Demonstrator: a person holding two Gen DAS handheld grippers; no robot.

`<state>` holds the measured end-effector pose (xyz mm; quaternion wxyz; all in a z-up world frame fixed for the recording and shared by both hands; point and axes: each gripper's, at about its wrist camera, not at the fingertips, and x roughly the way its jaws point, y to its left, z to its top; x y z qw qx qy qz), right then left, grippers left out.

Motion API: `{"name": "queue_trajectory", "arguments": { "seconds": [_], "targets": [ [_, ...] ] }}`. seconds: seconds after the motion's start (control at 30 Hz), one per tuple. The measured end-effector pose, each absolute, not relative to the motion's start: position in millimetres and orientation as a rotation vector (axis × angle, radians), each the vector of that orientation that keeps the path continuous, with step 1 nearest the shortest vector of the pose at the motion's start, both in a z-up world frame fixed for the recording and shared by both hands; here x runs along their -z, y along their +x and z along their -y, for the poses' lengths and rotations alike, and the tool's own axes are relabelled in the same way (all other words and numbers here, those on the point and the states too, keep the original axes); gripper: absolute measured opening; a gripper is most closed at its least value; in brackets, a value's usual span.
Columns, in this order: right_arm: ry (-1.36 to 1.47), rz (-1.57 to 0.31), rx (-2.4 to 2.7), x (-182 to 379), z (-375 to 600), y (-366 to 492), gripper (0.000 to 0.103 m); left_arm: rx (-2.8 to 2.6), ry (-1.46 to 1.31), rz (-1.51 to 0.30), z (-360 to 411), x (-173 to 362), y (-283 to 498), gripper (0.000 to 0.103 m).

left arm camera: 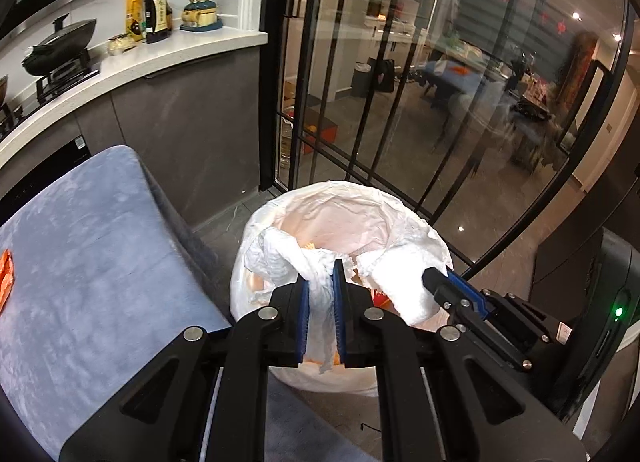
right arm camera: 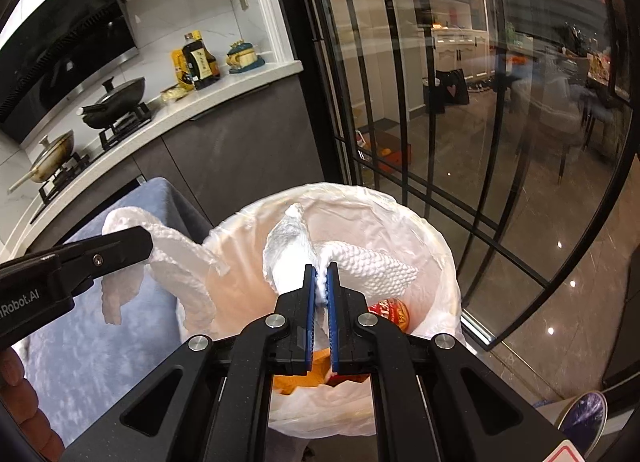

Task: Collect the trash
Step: 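Open both tools to drop the paper towel into the bin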

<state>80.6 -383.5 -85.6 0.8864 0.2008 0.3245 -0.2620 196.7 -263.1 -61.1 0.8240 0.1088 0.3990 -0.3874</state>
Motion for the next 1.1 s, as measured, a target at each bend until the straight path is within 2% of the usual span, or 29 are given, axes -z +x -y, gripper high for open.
{"name": "queue_trajectory", "arguments": {
  "seconds": [0.33,0.37,0.43,0.5,0.53,0.87,0.93,1.1],
  "targets": [
    [0.425,-0.695,0.565,94.6,393.3,80.3,0.01,0.808,0.242,-0.896,276.9,77.5,200.2,0.014],
    [0.427,-0.694,0.568,94.6,393.9,80.0,0.01,0.806,0.241,-0.901,277.3,78.2,200.9,0.017],
    [0.432,-0.69,0.569,93.1,394.6,79.7,0.011,0.794,0.231,-0.893,274.9,77.0,201.5,0.038],
    [0.432,-0.681,0.574,91.7,394.5,78.6,0.019,0.78,0.216,-0.867,271.0,73.3,201.4,0.054],
    [0.432,-0.675,0.575,90.2,393.9,78.1,0.02,0.775,0.212,-0.857,269.5,71.6,201.3,0.057],
    [0.413,-0.645,0.551,77.9,380.4,81.1,0.025,0.732,0.15,-0.842,243.7,58.3,214.6,0.06],
    [0.405,-0.641,0.541,75.3,375.9,83.0,0.026,0.71,0.136,-0.836,234.6,55.9,217.7,0.064],
    [0.389,-0.622,0.514,63.6,361.3,90.3,0.034,0.658,0.098,-0.828,209.3,50.6,226.7,0.065]
  ]
}}
